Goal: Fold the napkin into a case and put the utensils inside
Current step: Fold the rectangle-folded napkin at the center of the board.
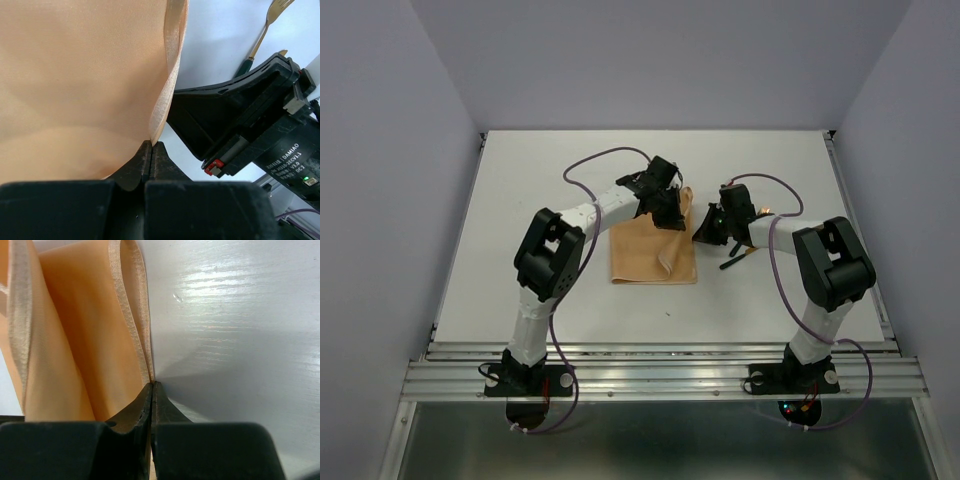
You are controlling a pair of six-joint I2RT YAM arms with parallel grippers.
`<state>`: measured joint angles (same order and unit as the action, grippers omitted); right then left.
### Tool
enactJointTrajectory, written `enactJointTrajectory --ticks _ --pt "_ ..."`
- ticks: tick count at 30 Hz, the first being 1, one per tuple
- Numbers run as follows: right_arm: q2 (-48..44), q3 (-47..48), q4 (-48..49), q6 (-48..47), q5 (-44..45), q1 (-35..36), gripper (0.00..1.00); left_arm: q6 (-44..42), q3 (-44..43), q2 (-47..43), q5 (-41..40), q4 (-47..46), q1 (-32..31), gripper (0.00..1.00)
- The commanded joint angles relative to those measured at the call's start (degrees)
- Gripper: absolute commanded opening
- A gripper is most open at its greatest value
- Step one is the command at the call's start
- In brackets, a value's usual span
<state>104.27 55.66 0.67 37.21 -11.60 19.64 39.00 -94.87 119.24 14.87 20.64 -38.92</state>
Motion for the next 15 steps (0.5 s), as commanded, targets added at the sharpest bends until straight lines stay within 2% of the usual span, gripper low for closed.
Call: enactJointTrajectory --ticks 1,15 --pt "0.76 -0.02 0.48 -0.12 -0.01 0.31 0.01 -0.33 -2.95 0.64 1.12 0.28 -0.28 0.00" --pt "0.85 0.06 0.48 0.05 -0.18 0.31 0.01 0.72 -3.48 2.05 3.40 -0.78 -0.28 0.00"
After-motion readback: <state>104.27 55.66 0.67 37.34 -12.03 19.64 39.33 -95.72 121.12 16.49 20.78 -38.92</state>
